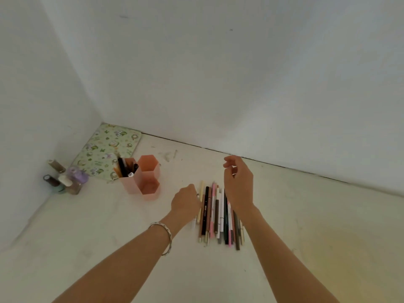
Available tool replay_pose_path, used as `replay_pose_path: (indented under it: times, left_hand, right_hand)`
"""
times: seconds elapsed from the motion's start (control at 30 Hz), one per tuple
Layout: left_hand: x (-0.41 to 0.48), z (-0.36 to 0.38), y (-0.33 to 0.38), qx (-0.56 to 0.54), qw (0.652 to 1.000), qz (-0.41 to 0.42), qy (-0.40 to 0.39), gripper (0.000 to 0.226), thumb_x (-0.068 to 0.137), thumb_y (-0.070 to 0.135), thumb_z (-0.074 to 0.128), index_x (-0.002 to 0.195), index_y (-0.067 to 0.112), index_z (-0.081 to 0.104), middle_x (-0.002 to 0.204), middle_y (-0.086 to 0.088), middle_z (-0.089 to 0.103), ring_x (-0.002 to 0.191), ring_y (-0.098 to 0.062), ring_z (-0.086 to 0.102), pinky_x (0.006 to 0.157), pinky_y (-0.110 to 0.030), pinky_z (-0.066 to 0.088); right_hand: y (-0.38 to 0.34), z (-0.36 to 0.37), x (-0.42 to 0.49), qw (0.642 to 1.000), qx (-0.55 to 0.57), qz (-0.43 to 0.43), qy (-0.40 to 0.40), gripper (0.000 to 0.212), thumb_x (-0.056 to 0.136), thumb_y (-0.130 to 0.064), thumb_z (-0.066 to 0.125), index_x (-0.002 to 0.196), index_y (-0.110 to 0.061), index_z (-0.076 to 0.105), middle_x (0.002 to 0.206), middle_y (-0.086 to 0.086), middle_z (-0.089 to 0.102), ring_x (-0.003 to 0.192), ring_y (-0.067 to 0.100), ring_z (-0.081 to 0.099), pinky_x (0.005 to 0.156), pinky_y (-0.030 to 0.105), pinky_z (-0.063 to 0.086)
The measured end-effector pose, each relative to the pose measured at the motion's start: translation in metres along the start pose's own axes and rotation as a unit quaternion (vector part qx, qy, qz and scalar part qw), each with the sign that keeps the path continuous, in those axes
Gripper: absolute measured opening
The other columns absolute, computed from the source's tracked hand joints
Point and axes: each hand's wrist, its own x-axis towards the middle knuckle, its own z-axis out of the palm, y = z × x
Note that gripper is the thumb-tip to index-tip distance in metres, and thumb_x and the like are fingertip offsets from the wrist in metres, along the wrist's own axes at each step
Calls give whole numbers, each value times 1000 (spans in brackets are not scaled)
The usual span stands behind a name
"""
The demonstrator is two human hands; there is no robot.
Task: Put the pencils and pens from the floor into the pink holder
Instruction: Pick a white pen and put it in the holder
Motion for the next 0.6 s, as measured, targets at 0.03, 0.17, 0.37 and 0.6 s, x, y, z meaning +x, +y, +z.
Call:
replay_pose_path:
  times: [0.03,0.17,0.37,0.6]
  left_hand:
    - [1,4,1,2,1000,4,2,26,89,20,58,112,10,51,108,-10,63,95,-28,62,76,-34,50]
    - [8,8,2,-47,999,-20,3,29,89,17,62,112,10,46,103,-10,62,86,-26,61,70,-34,48]
    - [10,-15,-2,-151,987,-26,39,25,94,20,57,117,12,54,93,-5,67,77,-19,66,65,-27,50]
    - [-11,-115,7,-294,920,91,241,52,89,14,60,135,33,47,83,11,60,66,4,63,56,-9,47]
  right_hand:
    - [5,-2,0,1000,-4,3,-1,31,92,-1,46,107,-24,62,92,-13,63,68,1,55,62,14,45]
    - [17,0,0,1000,-4,17,-17,29,93,-2,46,109,-21,63,91,-12,64,67,-5,55,64,15,45]
    - [14,25,9,997,-52,21,-54,25,96,-9,45,114,-19,59,87,-9,63,61,8,56,62,25,50]
    - [18,77,17,901,-373,-51,-214,29,96,-25,46,121,-11,48,94,6,65,102,26,52,81,34,39]
